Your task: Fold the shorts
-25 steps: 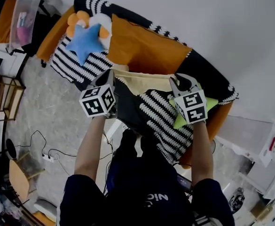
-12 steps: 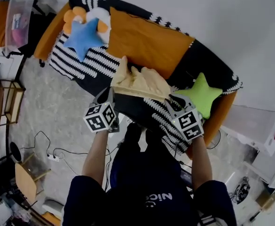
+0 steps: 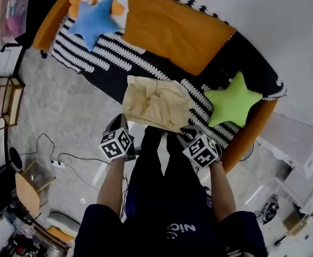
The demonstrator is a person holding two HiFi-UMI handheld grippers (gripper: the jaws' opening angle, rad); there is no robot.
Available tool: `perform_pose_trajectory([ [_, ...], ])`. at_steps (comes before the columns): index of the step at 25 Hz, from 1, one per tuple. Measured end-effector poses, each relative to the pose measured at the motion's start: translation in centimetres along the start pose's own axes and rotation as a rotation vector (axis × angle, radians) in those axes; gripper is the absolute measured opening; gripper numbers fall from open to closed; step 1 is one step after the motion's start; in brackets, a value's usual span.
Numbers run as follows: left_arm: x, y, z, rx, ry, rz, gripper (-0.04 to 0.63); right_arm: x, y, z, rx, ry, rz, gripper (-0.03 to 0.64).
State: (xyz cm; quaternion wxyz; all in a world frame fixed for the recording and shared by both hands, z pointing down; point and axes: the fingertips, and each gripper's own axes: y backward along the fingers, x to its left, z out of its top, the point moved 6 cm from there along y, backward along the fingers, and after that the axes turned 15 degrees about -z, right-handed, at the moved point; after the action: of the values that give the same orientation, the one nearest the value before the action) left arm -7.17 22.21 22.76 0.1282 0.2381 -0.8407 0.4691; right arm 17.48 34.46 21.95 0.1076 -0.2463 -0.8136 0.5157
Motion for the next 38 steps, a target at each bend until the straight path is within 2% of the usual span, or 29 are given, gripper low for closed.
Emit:
perform_pose_trajectory([
  [3, 0.5, -0.7, 0.1, 0.022, -0.002, -0.019, 0.014, -0.8, -1.1, -0.1, 0.023, 0.000, -0.007, 0.084],
  [6, -1.1, -2.7, 4.3, -0.005, -0.111, -0.080, 0.014, -4.9, -0.9, 2.6, -0.018, -0.007, -0.109, 0.083],
  [8, -2.9, -3.8, 8.8, -0.066, -0.184, -0.133, 0.014, -8.4, 0.6, 5.9, -0.073, -0.001, -0.199, 0.083],
  [11, -6.4, -3.6, 16.1, -0.209, -0.257, -0.219, 0.014, -12.8, 4.7, 10.6, -0.194, 0.003, -0.325, 0.083],
  [14, -8.8, -1.2, 20.8, -0.355, -0.274, -0.284, 0.014, -13.9, 8.8, 13.9, -0.302, 0.034, -0.404, 0.083],
  [16, -8.8, 0.5, 21.2, -0.408, -0.258, -0.289, 0.014, -12.9, 10.0, 14.5, -0.330, 0.060, -0.407, 0.083],
  [18, -7.3, 1.3, 19.4, -0.402, -0.231, -0.260, 0.014, -11.0, 9.3, 13.6, -0.316, 0.076, -0.367, 0.084],
  [21, -2.8, 0.5, 13.5, -0.338, -0.163, -0.175, 0.014, -7.1, 4.9, 10.5, -0.266, 0.035, -0.256, 0.084],
  [25, 4.9, -3.9, 4.4, -0.222, -0.088, -0.051, 0.015, -1.3, -5.3, 4.1, -0.176, -0.084, -0.122, 0.084],
  [28, 11.0, -7.8, -2.0, -0.124, -0.037, 0.041, 0.015, 3.0, -13.5, -0.3, -0.087, -0.084, -0.046, 0.084],
  [32, 17.3, -11.4, -8.2, -0.041, 0.028, 0.118, 0.015, 5.9, -21.6, -3.2, -0.028, -0.168, -0.026, 0.086],
  [38, 21.0, -13.6, -11.8, 0.028, -0.010, 0.177, 0.017, 7.8, -26.6, -6.0, 0.026, -0.222, -0.003, 0.092],
])
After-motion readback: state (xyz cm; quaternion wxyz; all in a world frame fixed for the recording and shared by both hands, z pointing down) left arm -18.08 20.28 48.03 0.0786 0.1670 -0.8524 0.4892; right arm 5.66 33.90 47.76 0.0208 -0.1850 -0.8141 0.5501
